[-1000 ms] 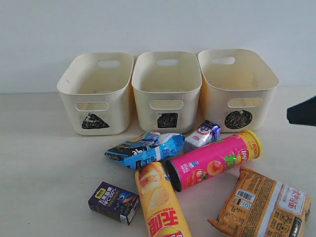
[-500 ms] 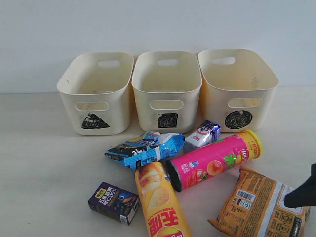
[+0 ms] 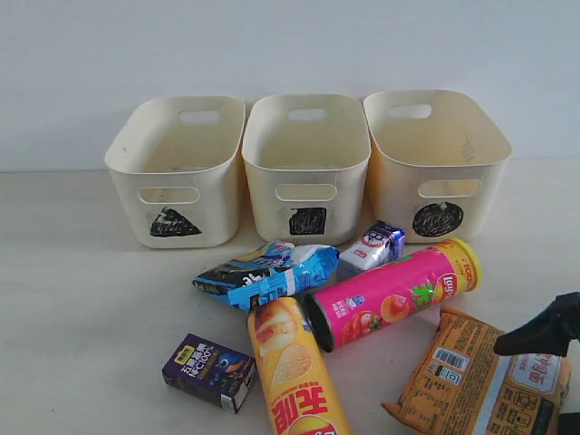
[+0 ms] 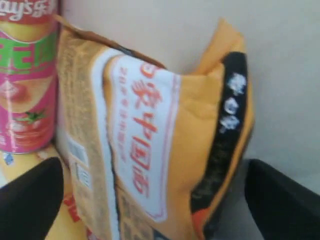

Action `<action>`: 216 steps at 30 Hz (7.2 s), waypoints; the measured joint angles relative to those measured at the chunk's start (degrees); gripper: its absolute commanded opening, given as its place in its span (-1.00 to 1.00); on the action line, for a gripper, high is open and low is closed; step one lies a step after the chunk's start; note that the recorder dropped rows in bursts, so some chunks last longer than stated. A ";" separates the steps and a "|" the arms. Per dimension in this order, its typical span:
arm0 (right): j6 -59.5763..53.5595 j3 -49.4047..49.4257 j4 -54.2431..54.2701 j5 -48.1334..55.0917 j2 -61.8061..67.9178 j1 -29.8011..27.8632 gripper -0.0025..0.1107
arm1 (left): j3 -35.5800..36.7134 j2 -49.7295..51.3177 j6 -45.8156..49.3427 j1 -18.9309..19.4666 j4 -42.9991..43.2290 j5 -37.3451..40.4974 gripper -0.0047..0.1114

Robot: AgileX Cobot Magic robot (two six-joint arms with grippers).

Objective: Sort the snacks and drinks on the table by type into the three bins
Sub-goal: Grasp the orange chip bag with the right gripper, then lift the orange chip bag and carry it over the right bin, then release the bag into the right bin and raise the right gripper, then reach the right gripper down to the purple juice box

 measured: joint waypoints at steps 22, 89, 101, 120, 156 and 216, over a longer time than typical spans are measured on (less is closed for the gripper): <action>-22.04 -7.17 21.35 4.90 13.46 7.91 0.48 | 0.00 0.00 0.00 0.00 0.00 0.00 -0.84; 15.36 -15.56 -32.88 -4.31 -15.99 18.98 -0.96 | 0.00 0.00 0.00 0.00 0.00 0.00 -0.84; 16.39 -23.12 -32.51 2.94 -22.08 18.98 -0.96 | 0.00 0.00 0.00 0.00 0.10 0.00 -0.84; 27.24 -64.50 -36.94 -12.61 -3.05 18.98 -0.96 | 0.00 0.00 0.00 0.00 0.14 0.00 -0.84; 27.21 -78.61 -34.82 -7.79 12.94 18.88 -0.96 | 0.00 0.00 0.00 0.00 0.14 0.00 -0.84; 24.86 -38.94 -45.61 7.50 -12.28 55.30 -0.94 | 0.00 0.00 0.00 0.00 0.14 0.00 -0.84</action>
